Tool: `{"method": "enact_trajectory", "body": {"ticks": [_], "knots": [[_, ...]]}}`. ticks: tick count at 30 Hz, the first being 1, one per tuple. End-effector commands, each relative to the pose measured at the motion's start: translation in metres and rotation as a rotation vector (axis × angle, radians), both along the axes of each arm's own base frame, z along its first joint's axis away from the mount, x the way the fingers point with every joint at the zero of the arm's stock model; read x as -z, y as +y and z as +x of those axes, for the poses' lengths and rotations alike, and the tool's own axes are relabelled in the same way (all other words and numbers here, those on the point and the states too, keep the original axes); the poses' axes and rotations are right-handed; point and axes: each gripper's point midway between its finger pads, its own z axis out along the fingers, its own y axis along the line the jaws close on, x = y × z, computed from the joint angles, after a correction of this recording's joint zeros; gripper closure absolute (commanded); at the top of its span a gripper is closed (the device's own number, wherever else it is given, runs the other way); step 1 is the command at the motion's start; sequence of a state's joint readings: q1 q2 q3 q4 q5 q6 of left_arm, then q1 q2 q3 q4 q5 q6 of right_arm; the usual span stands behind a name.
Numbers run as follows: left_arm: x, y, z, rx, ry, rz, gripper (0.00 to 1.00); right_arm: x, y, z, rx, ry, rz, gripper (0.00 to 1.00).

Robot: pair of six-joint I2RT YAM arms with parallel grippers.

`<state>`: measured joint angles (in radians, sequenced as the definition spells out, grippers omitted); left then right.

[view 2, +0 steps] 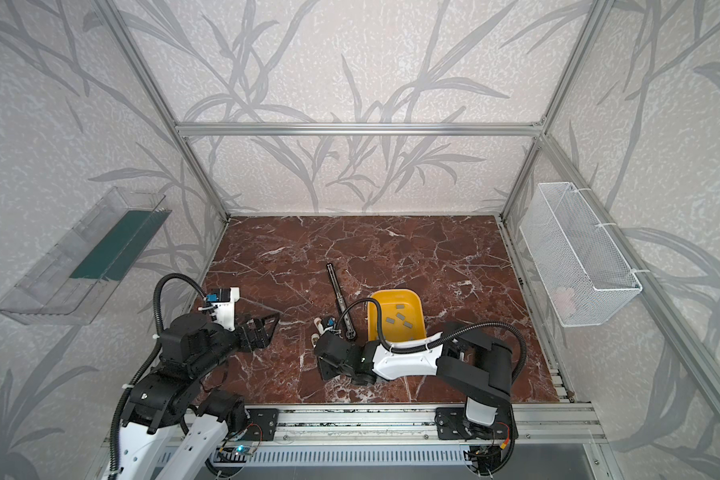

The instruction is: Load the staples into the stapler

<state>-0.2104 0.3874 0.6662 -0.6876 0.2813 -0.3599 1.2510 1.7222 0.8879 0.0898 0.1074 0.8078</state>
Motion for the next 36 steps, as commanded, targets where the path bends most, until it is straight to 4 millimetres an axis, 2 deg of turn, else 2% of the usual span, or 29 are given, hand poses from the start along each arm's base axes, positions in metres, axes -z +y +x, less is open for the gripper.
{"method": "enact_trajectory", "body": {"ticks": [1, 5, 12, 17, 20, 24, 26, 28, 31, 36], "knots": [[0.002, 0.001, -0.001, -0.01, 0.006, 0.001, 0.01, -0.015, -0.004, 0.002, 0.002, -0.028, 0.021, 0.91], [0.002, 0.001, -0.002, -0.01, 0.008, 0.001, 0.01, -0.019, -0.008, 0.001, -0.001, -0.024, 0.032, 0.92], [0.001, 0.001, -0.002, -0.005, 0.003, -0.003, 0.01, -0.027, -0.035, -0.007, 0.032, -0.006, 0.079, 0.91], [0.002, 0.0, -0.002, -0.001, 0.005, -0.004, 0.01, -0.015, -0.049, -0.014, 0.059, 0.033, 0.122, 0.9], [0.001, -0.001, -0.002, 0.001, 0.005, -0.006, 0.01, -0.011, -0.061, -0.009, 0.086, 0.043, 0.114, 0.9], [0.001, 0.0, -0.002, 0.0, 0.001, -0.006, 0.01, -0.023, -0.078, 0.004, 0.115, 0.016, 0.118, 0.92], [0.001, 0.0, -0.002, -0.001, 0.001, -0.007, 0.01, -0.032, -0.082, 0.004, 0.1, -0.009, 0.115, 0.92], [0.0, -0.001, -0.002, 0.003, -0.001, -0.009, 0.01, -0.033, -0.085, 0.002, 0.086, -0.018, 0.089, 0.88], [0.0, -0.002, -0.003, 0.008, -0.001, -0.012, 0.01, -0.029, -0.086, 0.0, 0.048, -0.019, 0.021, 0.76], [-0.003, -0.003, -0.004, 0.013, -0.014, -0.018, 0.01, -0.01, -0.082, -0.007, -0.065, -0.021, -0.188, 0.74]]}}
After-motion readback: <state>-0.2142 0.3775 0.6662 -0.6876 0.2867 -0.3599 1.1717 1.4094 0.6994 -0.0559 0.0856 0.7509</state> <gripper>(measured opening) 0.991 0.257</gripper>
